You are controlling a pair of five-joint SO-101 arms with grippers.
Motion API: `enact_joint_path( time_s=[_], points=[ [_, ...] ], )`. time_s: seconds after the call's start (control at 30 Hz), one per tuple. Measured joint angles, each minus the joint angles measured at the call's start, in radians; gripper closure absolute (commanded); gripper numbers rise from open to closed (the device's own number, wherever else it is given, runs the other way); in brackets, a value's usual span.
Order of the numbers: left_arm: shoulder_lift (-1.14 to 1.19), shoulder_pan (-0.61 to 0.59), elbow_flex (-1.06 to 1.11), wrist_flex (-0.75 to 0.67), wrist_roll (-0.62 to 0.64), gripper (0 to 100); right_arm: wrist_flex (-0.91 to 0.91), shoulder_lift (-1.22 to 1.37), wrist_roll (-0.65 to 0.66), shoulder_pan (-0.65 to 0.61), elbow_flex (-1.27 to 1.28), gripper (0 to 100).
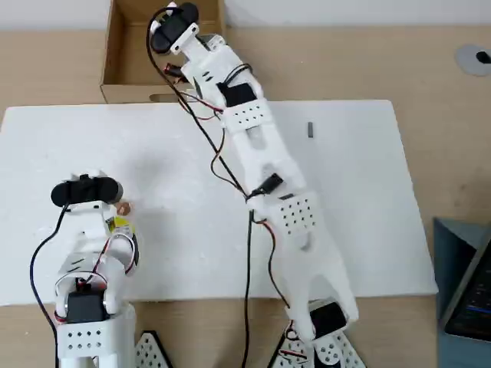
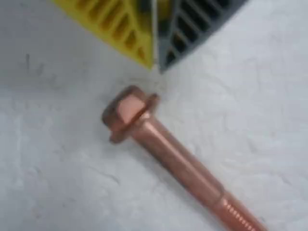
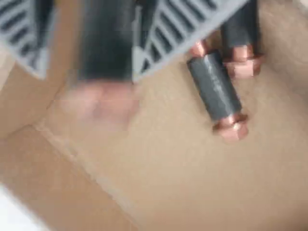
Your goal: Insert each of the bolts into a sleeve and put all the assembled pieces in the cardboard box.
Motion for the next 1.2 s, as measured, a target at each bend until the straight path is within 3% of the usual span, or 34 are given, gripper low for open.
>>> enact_joint_path(
  time_s=[0.43,0.83,1.2],
  points=[
    [0.000,0.000,0.000,0.000,0.000,100,0.071,0.032,0.000,0.002,-0.091,84.6],
    [0.000,0.000,0.000,0.000,0.000,100,0.526,0.032,0.000,0.003,-0.509,84.6],
    [0.000,0.000,0.000,0.000,0.000,100,0.875,0.008,0.000,0.066,-0.526,84.6]
  ],
)
